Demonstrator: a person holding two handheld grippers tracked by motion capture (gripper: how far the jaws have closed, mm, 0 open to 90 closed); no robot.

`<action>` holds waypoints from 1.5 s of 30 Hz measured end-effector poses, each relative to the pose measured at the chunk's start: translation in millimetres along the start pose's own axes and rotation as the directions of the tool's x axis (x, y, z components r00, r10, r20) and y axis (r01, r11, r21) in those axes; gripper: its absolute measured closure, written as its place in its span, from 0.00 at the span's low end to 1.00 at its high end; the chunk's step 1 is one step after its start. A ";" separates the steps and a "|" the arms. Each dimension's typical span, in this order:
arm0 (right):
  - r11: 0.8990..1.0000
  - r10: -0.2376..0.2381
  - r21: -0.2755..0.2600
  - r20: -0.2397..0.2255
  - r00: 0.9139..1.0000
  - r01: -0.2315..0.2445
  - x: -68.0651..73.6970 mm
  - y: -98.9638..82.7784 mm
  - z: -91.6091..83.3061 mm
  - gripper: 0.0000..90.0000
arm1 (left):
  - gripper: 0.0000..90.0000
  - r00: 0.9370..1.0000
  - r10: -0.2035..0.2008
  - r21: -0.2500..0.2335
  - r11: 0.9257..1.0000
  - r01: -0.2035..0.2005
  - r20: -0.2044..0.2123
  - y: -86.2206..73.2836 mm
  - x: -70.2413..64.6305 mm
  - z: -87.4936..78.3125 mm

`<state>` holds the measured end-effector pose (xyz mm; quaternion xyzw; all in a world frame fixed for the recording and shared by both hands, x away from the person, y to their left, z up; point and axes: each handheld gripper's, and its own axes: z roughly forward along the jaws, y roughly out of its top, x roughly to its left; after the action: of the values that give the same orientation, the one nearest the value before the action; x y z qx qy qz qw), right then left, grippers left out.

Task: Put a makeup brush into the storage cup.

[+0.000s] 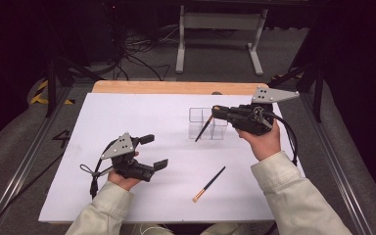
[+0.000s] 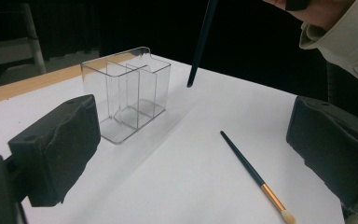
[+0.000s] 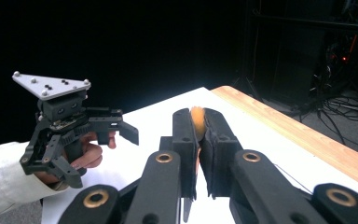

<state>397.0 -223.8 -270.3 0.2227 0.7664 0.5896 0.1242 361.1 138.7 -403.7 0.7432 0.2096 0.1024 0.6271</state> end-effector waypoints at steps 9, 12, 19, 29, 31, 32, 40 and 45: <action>1.000 0.008 0.015 0.036 0.999 -0.009 -10.4 11.5 0.7 0.94 | 0.03 1.000 -0.015 0.010 1.000 0.015 -0.020 -3.2 5.2 -1.8; 1.000 0.017 0.014 0.051 0.999 -0.018 -15.2 14.7 1.3 0.94 | 0.03 1.000 -0.018 0.010 1.000 0.018 -0.021 -3.7 5.2 -2.0; 1.000 0.018 0.012 0.091 0.996 -0.019 -22.7 20.4 3.3 0.94 | 0.03 1.000 -0.015 0.015 1.000 0.015 -0.026 -4.9 5.7 -2.8; 0.999 0.033 0.017 0.140 0.990 -0.035 -35.9 24.8 5.7 0.94 | 0.03 0.999 -0.024 0.018 1.000 0.025 -0.042 -5.9 9.4 -5.4; 0.999 0.036 0.016 0.151 0.988 -0.039 -38.6 25.6 5.9 0.94 | 0.03 0.999 -0.027 0.014 1.000 0.027 -0.047 -6.3 10.1 -5.5; 0.999 0.037 0.016 0.157 0.987 -0.040 -40.0 26.0 5.8 0.94 | 0.03 0.998 -0.030 0.015 0.999 0.031 -0.048 -6.4 10.3 -5.7; 0.999 0.043 0.012 0.195 0.980 -0.046 -49.2 29.9 5.2 0.94 | 0.03 0.998 -0.029 0.019 0.999 0.030 -0.055 -6.7 11.1 -6.2; 0.999 0.044 0.011 0.226 0.973 -0.047 -54.5 31.4 5.5 0.94 | 0.03 0.998 -0.027 0.021 0.999 0.029 -0.055 -6.7 11.2 -6.2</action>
<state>453.0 -239.3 -245.6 0.3066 0.7469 0.5569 0.1949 367.2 150.0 -410.3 0.7440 0.2382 0.1117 0.6142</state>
